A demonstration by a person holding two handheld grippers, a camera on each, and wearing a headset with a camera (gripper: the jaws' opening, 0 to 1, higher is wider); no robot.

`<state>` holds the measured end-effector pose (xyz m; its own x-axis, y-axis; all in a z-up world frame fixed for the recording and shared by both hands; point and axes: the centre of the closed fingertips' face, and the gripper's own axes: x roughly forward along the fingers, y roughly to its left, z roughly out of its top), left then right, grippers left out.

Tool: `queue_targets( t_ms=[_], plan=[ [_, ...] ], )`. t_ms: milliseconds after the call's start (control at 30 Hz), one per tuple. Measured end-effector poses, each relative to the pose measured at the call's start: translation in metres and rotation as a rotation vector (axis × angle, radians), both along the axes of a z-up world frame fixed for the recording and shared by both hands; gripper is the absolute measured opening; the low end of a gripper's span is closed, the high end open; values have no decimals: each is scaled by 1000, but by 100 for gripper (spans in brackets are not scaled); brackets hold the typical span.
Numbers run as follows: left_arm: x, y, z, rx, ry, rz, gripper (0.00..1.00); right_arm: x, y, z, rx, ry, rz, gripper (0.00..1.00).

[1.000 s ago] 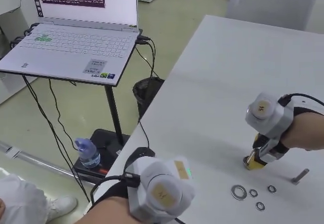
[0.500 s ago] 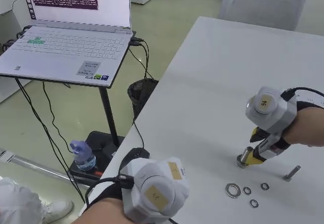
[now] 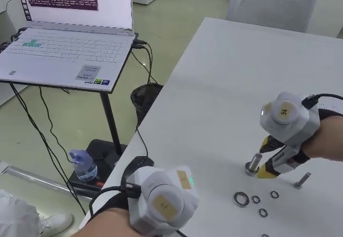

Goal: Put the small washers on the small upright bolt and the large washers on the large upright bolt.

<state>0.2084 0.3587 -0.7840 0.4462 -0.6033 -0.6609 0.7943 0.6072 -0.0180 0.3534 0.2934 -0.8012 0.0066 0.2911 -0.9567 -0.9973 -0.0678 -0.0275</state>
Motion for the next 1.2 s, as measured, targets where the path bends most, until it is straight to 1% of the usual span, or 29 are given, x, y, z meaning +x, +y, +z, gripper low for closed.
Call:
queue_targets(
  t_ms=[67, 200, 267, 467, 700, 767, 900, 1033, 1100, 1200],
  plan=[
    [0, -1, 1, -1, -2, -1, 92, -2, 0, 1, 7, 3, 3, 41],
    [0, -2, 1, 0, -2, -1, 92, -16, 0, 3, 18, 10, 8, 41],
    [0, -2, 2, -1, -2, -2, 92, -18, -1, 3, 23, 14, 15, 41],
    [2, -1, 2, 2, -4, -1, 91, -31, -2, 0, 35, 29, 25, 41],
    [0, 0, 1, 9, 3, -9, 89, -40, 0, -4, 49, 34, 41, 40],
    [-1, -1, 0, 10, 5, -12, 89, -42, 1, -8, 51, 33, 49, 40],
    [0, -2, 2, 5, -2, -13, 89, -45, 3, -15, 48, 35, 61, 40],
    [0, -4, 1, 5, -4, -17, 89, -50, 8, -25, 63, 39, 92, 40],
    [0, -5, 1, 4, -3, -22, 89, -49, 8, -32, 56, 25, 112, 40],
    [-1, -6, 0, 8, -1, -30, 89, -49, 6, -41, 36, 28, 119, 39]
  ],
)
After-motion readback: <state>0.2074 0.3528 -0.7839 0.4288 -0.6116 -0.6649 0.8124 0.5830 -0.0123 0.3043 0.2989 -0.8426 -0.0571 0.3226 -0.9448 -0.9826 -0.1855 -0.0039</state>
